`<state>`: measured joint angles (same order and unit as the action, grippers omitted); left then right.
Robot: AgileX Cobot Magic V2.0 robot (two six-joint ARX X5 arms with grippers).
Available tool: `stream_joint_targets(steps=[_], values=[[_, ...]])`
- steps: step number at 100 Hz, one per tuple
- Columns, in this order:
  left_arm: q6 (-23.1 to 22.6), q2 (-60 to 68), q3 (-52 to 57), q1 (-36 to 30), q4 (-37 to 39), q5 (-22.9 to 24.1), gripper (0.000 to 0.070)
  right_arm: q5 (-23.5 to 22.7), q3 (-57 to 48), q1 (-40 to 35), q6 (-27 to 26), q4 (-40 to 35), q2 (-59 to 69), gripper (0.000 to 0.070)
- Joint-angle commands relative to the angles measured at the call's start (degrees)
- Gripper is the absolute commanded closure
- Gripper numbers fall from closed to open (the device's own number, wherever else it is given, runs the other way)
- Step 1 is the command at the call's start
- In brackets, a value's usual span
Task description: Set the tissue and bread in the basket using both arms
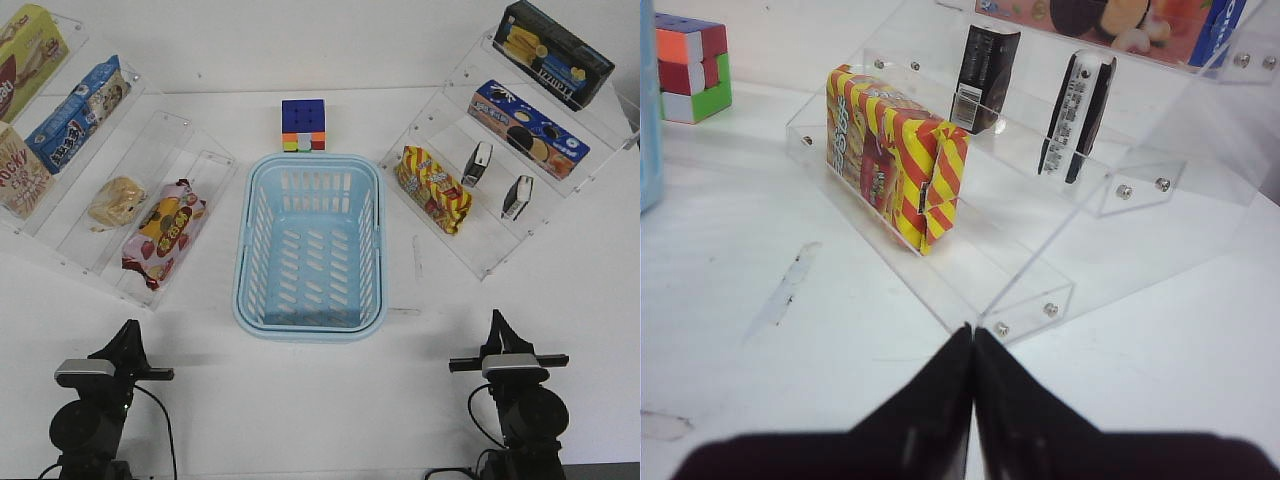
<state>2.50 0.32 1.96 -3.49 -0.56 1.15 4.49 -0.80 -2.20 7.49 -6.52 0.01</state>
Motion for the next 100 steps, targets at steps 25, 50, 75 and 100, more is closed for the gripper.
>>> stream_joint_targets(steps=[25,50,75,100], values=[[-0.3,-0.1,-1.1,0.0,0.6,-0.1,0.0699,0.0,0.1,0.0,-0.2,0.8,0.0,0.0700],[-0.3,-0.1,-1.1,0.0,0.6,-0.1,0.0699,0.0,0.1,0.0,-0.2,0.8,0.1,0.0700],[-0.3,-0.1,-1.1,0.0,0.6,-0.1,0.0699,-0.6,0.1,0.0,-1.8,1.3,0.1,0.0700],[-0.3,-0.1,-1.1,0.0,0.6,-0.1,0.0699,-3.0,0.1,-0.1,-20.7,5.5,0.1,0.0700]])
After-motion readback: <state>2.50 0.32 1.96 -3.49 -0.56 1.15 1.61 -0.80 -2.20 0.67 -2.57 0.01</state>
